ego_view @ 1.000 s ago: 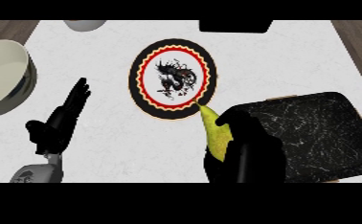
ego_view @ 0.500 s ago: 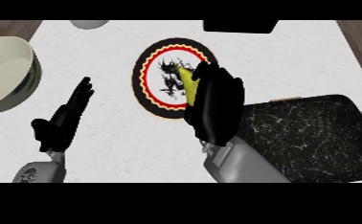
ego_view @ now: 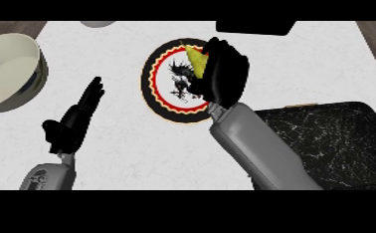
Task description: Pick the pear from the tray and place it in the plate
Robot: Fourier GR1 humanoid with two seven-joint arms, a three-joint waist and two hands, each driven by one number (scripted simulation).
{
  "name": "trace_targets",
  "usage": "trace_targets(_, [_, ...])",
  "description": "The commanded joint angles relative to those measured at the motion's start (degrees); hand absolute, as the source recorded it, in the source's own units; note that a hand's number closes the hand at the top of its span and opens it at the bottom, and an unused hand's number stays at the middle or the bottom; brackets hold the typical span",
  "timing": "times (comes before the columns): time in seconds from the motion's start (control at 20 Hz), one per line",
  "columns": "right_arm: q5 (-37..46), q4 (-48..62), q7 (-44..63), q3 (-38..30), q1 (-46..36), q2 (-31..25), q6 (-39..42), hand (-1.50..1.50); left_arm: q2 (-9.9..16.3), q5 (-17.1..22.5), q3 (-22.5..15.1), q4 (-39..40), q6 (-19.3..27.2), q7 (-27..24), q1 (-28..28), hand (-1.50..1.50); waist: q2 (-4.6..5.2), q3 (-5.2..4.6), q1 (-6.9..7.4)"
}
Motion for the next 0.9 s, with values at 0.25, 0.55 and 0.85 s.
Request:
trace_targets(0.25, [-6.5, 13.5, 9.1, -4.8, -3.8, 0.5, -17.8, -1.5, -0.5, -0.3, -0.7, 1.3, -0.9, -0.9, 0.3, 0.0, 0.29, -0.01, 0.97])
trace_targets(0.55, [-6.0, 13.3, 5.6, -8.1, -4.9, 0.5, -31.8, -1.5, -0.5, 0.1, 0.3, 1.0, -0.1, -0.1, -1.1, 0.0, -0.19, 0.02, -0.15])
trace_targets(0.85, [-10.1, 6.7, 0.6, -8.7, 3.2, 0.5, -46.6, -1.5, 0.4, 0.5, 1.4, 0.2, -0.3, -0.2, 1.4, 0.0, -0.92, 0.11, -1.96])
